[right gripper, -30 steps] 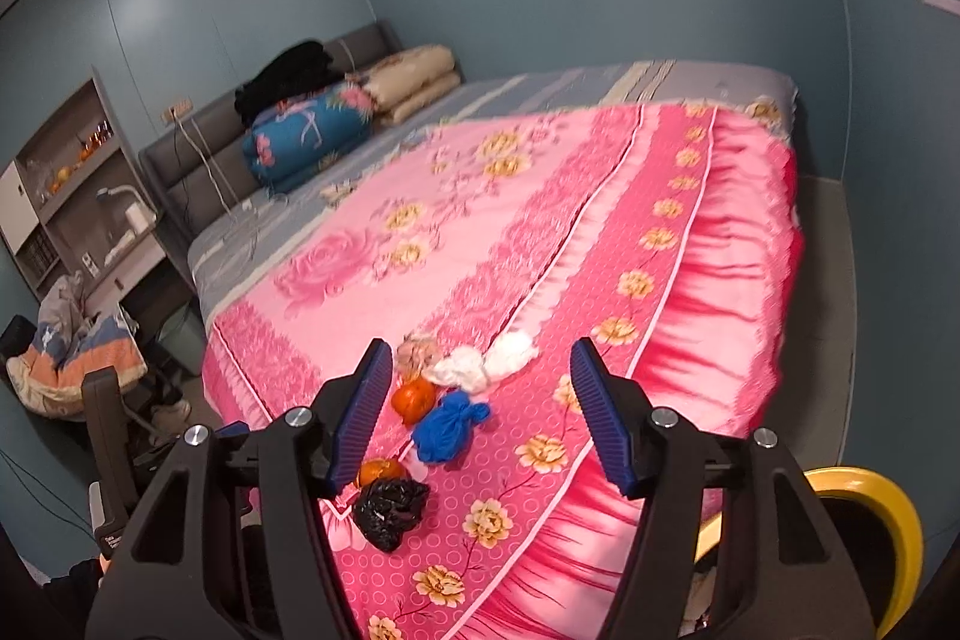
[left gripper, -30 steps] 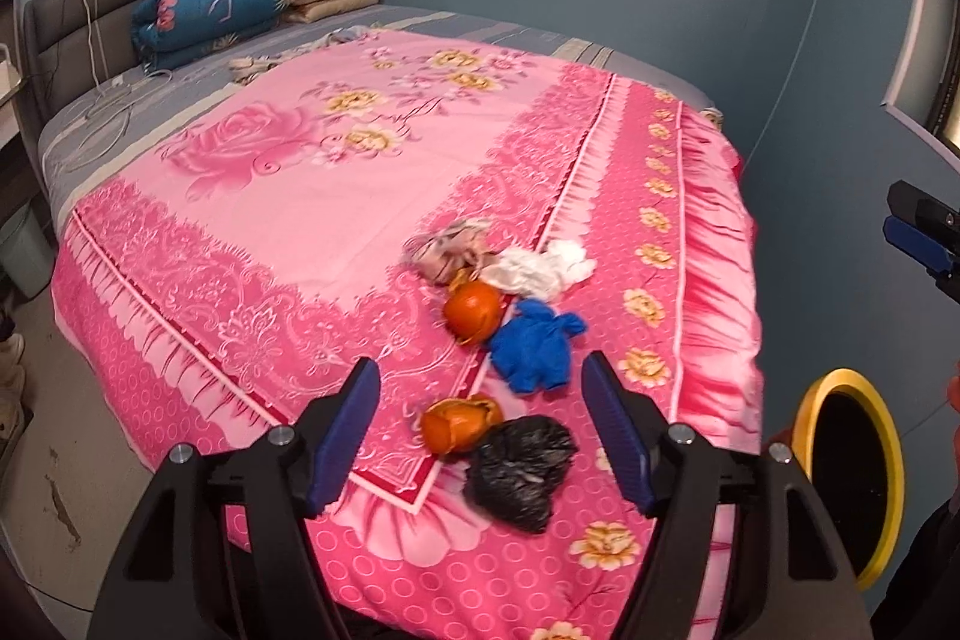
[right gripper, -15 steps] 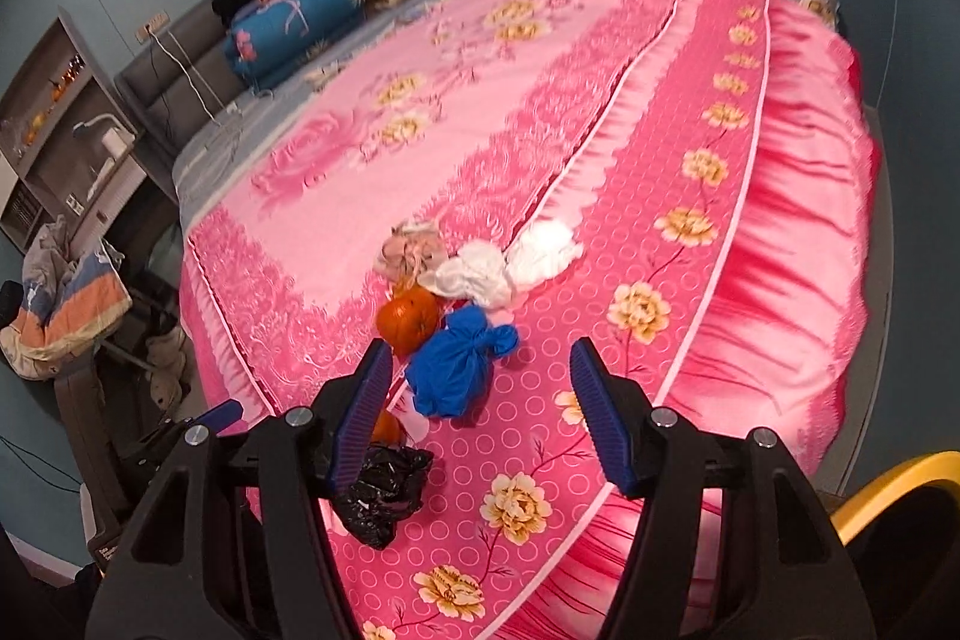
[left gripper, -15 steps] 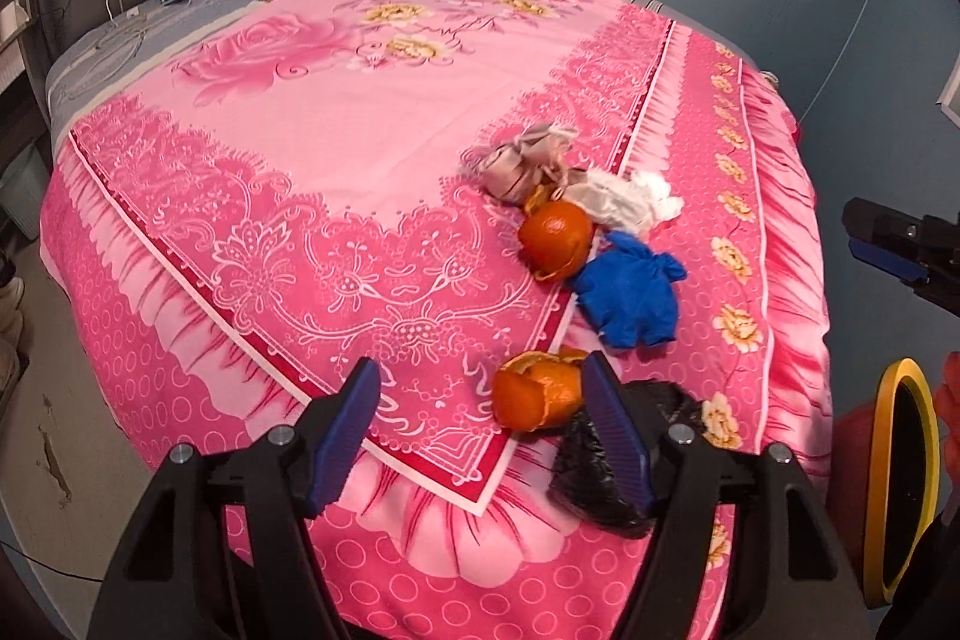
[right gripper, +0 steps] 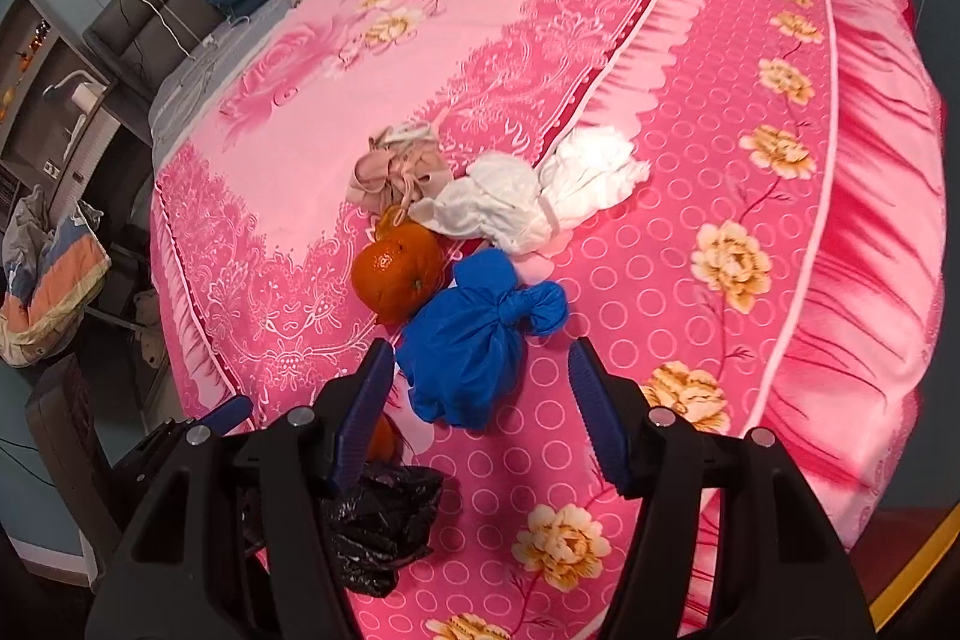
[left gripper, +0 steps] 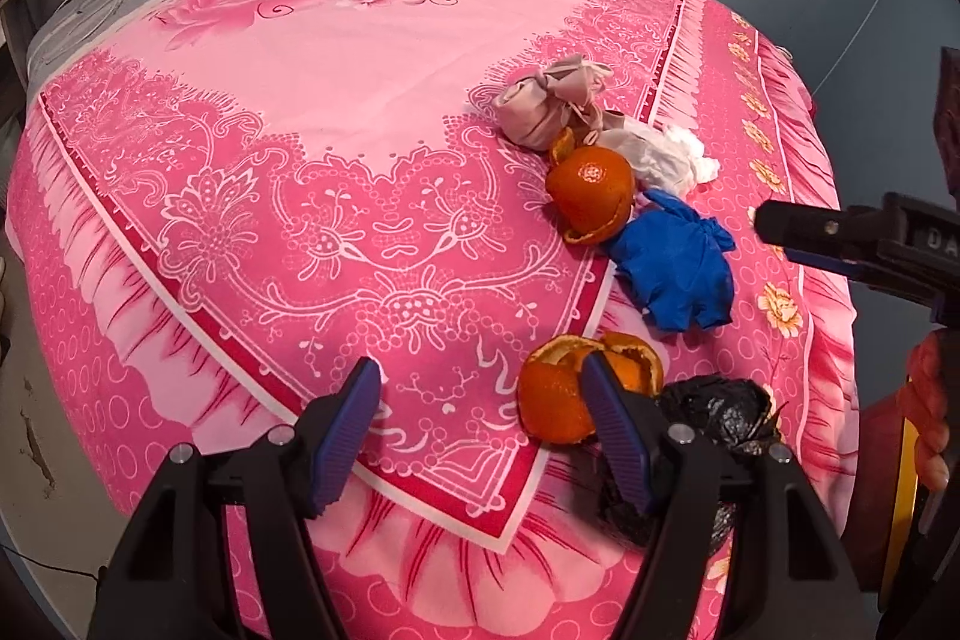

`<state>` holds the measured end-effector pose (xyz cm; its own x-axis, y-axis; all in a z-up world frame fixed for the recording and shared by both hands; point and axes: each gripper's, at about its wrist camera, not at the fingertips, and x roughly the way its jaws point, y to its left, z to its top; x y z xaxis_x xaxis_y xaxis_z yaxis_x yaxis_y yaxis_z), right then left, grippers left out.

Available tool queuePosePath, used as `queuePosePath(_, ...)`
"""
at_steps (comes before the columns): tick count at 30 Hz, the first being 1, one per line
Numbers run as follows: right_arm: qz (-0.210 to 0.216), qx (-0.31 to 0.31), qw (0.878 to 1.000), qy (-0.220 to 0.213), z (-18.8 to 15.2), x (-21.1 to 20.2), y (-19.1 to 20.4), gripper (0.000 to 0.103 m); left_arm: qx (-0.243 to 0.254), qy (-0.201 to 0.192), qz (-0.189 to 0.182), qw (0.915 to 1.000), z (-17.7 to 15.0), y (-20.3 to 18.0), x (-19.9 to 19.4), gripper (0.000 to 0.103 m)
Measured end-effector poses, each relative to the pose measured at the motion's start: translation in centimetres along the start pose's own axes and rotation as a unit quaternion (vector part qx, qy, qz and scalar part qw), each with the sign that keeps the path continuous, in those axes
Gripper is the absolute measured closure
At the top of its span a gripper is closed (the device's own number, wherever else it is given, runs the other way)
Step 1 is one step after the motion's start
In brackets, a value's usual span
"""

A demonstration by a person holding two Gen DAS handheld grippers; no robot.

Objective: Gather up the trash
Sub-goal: 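Grasp the orange peel with the left gripper while the right gripper grasps the blue cloth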

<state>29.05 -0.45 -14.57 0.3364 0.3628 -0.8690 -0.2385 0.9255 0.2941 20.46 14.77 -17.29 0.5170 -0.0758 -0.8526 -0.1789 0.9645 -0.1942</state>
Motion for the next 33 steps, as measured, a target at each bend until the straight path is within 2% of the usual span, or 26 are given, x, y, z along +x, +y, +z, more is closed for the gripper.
queuePosePath(8,0.004,0.002,1.000,0.019,0.4,2.0,0.2,0.046,0.010,0.000,-0.034,0.9994,-0.2,-0.5,-0.3,0.037)
queuePosePath(13,0.008,0.003,0.999,0.030,0.7,2.8,0.4,0.046,0.039,0.005,-0.033,0.9987,-0.5,-1.7,0.4,0.038)
queuePosePath(14,0.007,0.003,0.999,0.033,0.8,3.0,0.4,0.047,0.043,0.006,-0.033,0.9985,-0.5,-1.8,0.7,0.039)
queuePosePath(16,0.008,0.005,0.999,0.042,0.9,3.4,0.4,0.053,0.046,0.011,-0.046,0.9978,-0.5,-2.2,1.1,0.048)
queuePosePath(20,0.015,0.004,0.998,0.056,0.9,4.1,0.4,0.056,0.057,0.013,-0.064,0.9962,-0.4,-2.9,1.4,0.062)
queuePosePath(27,0.010,-0.002,0.997,0.072,0.4,5.3,0.9,0.065,0.065,0.007,-0.068,0.9955,-0.4,-3.2,1.6,0.069)
queuePosePath(33,-0.002,-0.018,0.997,0.070,0.3,5.5,1.6,0.085,0.073,0.000,-0.061,0.9954,-0.6,-3.5,1.2,0.072)
